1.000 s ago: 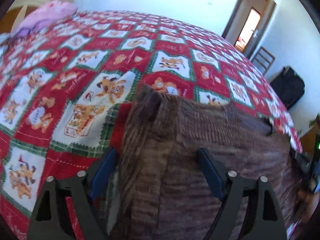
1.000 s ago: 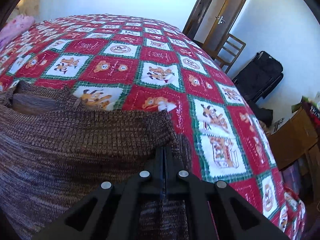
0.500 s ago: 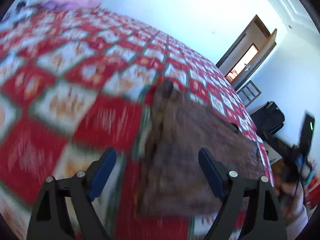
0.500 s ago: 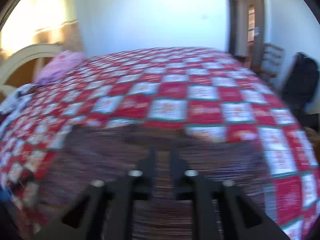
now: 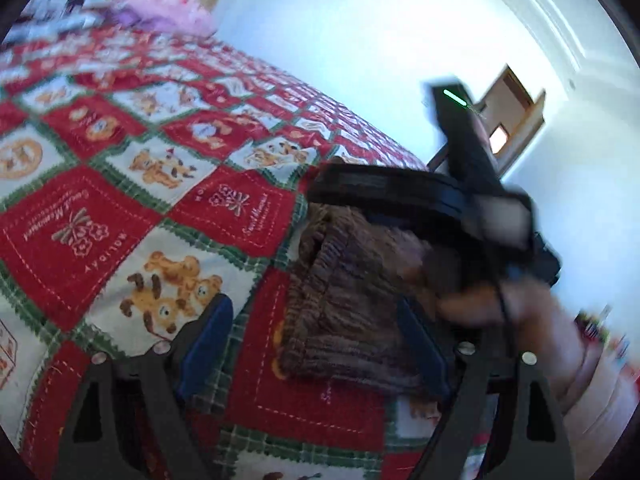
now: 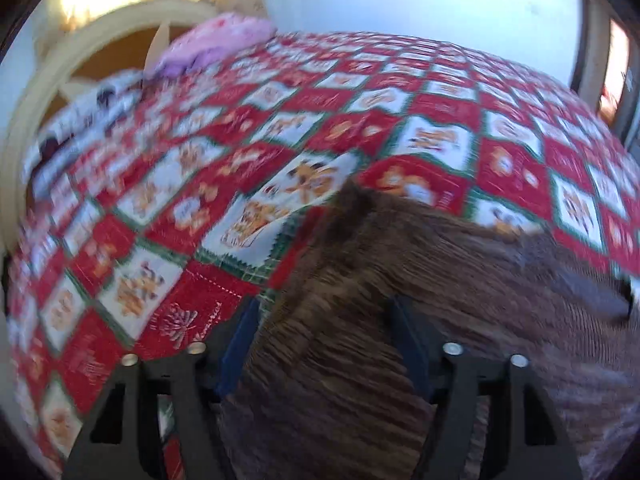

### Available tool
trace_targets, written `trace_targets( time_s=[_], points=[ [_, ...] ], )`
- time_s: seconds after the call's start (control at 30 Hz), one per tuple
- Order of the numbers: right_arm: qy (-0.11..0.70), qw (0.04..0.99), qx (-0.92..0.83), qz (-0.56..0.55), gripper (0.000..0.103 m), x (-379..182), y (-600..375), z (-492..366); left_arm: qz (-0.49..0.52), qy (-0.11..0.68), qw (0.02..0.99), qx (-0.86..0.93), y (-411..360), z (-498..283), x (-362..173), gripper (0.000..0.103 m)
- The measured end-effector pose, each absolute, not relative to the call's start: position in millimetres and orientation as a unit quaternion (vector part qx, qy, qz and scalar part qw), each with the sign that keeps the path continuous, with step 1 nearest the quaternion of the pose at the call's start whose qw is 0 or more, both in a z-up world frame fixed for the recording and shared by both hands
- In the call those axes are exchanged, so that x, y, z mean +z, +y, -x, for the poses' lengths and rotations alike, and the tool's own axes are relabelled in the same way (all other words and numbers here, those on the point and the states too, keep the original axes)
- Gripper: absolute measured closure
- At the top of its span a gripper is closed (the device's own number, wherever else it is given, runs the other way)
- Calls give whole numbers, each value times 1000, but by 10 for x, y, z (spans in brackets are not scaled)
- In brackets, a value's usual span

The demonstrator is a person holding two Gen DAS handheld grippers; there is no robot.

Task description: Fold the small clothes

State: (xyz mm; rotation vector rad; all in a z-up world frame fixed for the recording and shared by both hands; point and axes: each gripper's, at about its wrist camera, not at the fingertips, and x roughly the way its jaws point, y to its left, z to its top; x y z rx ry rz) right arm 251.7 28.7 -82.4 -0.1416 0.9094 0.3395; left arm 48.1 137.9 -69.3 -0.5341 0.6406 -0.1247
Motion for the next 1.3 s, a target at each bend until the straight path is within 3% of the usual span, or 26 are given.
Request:
trace_targets(
  time_s=[0.13,0.17,0.23,0.33,0.53,0.67,0.83,0.87,0.9,0.93,0.97,1.0,1.3],
  points=[
    [428,880,141,150,33,-903,519,-2520,275,305,909,-65,1460,-455,-708,16],
    [425,882,141,143,39,-888,487,-2511,283,301,908,-72,1493,-442,-710,16],
    [425,886,142,117,69,-843,339,-2525,286,299,907,-81,1521,-438,-726,16],
    [437,884,161,45,90,-794,72,-2597,281,299,908,-86,1508,-455,-719,16],
    [421,866,205,-177,92,-743,-616,-2543,284,307,901,-115,1501,-560,-644,16],
    [395,853,216,-265,92,-755,-932,-2451,256,310,906,-137,1371,-686,-599,13],
    [386,856,226,-260,92,-636,-951,-2399,237,334,899,-153,1121,-843,-640,15],
    [386,858,227,-254,92,-620,-932,-2394,240,326,900,-161,1088,-835,-641,29],
    [385,859,227,-249,92,-601,-920,-2383,243,323,900,-166,1076,-822,-642,54],
    [384,861,227,-243,92,-583,-902,-2375,246,323,898,-171,1061,-825,-645,65],
    [383,863,225,-240,92,-574,-915,-2366,246,326,896,-172,1044,-834,-651,84],
    [383,864,223,-239,93,-578,-949,-2362,244,328,896,-172,1020,-843,-655,93],
    [364,878,217,-222,93,-382,-1247,-2257,145,294,924,-195,583,-767,-305,95]
  ],
)
